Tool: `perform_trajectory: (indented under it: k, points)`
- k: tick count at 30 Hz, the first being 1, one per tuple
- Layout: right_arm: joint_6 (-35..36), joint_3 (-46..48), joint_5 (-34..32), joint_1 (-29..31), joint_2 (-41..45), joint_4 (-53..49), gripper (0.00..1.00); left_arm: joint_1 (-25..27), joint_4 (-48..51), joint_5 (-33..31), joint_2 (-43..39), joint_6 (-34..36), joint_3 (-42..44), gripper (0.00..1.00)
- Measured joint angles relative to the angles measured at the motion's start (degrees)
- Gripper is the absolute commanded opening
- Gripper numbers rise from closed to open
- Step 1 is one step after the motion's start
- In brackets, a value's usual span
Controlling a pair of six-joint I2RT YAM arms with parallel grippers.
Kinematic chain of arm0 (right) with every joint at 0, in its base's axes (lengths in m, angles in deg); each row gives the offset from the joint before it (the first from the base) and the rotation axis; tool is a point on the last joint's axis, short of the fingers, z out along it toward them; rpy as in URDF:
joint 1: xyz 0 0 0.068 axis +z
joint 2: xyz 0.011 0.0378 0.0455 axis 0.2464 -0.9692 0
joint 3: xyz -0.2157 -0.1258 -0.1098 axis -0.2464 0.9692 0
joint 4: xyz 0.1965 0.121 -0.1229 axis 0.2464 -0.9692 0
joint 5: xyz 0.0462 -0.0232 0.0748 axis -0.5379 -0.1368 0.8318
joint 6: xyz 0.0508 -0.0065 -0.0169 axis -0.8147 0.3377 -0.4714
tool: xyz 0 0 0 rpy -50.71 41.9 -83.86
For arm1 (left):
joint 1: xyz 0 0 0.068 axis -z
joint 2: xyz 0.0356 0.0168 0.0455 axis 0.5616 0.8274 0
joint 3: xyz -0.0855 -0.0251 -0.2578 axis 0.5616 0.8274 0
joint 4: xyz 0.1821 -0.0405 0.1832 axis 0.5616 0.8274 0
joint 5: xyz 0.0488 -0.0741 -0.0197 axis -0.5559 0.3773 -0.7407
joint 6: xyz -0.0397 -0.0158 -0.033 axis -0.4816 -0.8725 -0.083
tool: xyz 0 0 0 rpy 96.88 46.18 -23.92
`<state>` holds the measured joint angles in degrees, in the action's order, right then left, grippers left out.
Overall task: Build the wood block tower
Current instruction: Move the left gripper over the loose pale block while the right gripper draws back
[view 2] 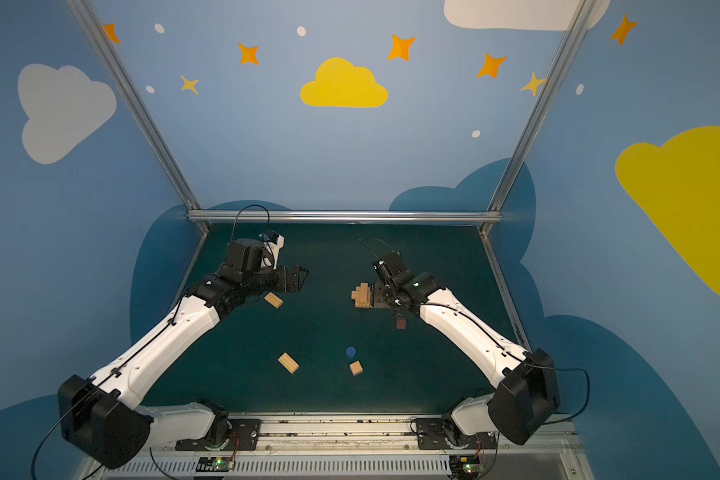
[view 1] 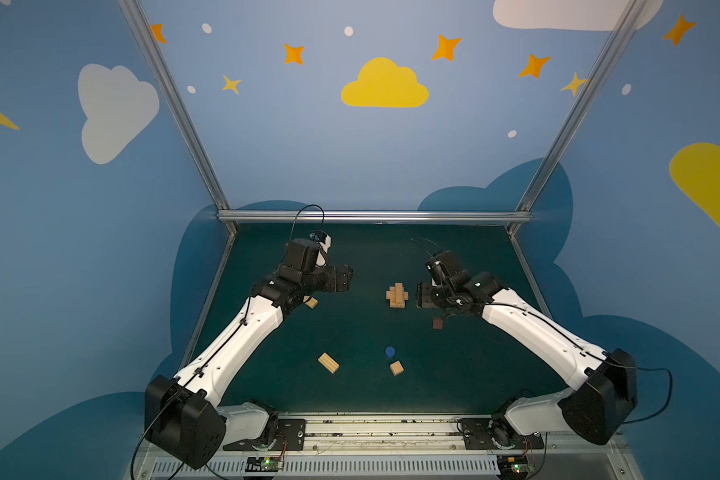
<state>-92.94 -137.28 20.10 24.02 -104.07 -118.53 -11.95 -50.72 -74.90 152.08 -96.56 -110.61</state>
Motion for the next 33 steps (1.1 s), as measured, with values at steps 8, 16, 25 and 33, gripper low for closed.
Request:
perform_trajectory:
  k: [8,16,25,33]
  points:
    - [3.3,3.96,-3.3,-0.5,5.27,1.84,0.49,-5.64,-0.02,-1.03,2.4,-0.15,0.0,0.99]
    - [7.23,8.79,-7.34,-1.2,12.35,3.43,0.41,-12.48,-0.13,-2.47,2.47,-0.24,0.0,0.99]
    - [11.82,13.68,-9.09,-1.46,18.82,6.75,0.42,-14.01,-0.57,-5.35,4.31,-0.48,0.02,0.99]
    - [15.5,19.58,-8.92,-1.79,20.35,9.44,0.7,-13.44,-0.39,-5.57,8.59,-5.84,0.02,0.98]
